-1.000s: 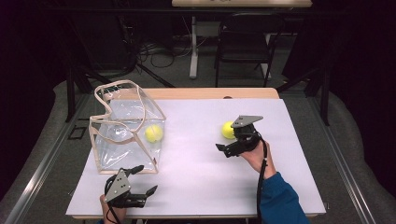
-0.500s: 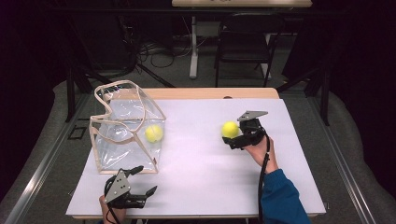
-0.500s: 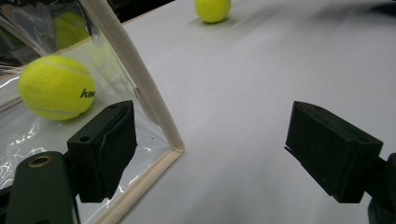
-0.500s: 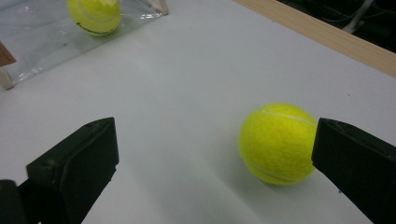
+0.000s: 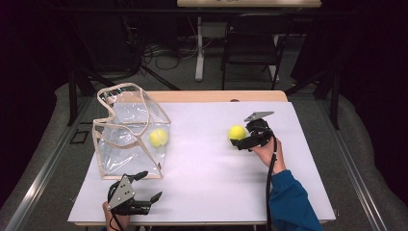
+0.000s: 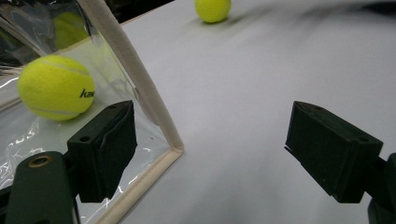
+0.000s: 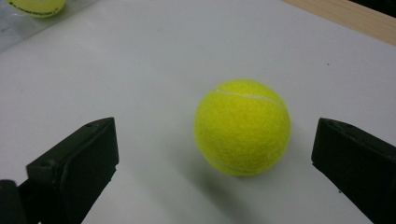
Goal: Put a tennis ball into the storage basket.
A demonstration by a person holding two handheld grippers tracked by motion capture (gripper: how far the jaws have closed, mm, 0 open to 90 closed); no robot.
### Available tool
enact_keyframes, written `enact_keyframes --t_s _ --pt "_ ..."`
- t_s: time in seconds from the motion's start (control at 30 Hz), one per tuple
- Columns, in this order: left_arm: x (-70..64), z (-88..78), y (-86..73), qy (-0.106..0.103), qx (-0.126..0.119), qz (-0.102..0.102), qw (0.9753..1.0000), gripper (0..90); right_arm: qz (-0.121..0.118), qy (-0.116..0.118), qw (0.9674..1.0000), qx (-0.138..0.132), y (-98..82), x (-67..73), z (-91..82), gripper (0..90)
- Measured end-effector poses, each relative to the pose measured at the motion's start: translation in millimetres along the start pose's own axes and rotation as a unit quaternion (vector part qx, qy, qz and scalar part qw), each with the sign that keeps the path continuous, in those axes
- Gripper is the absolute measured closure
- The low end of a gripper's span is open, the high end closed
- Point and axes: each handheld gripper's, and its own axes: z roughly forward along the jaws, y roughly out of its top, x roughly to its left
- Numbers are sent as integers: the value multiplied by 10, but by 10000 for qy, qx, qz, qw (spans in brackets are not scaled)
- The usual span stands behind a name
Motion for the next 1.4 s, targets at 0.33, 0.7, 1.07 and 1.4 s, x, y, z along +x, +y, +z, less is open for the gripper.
enact_keyframes --t_s 0.33,0.7,1.07,1.4 --pt "-1 4 0 2 -10 -5 10000 159 167 -12 9998 121 26 -84 125 0" --pt "3 4 -2 -10 -5 -5 10000 159 253 -27 9994 239 25 -128 265 0" --pt "2 8 1 -12 -1 2 10000 159 317 -113 9991 249 18 -141 352 0" --pt "1 7 1 -18 -8 -1 10000 159 416 -66 9989 214 -12 -166 435 8"
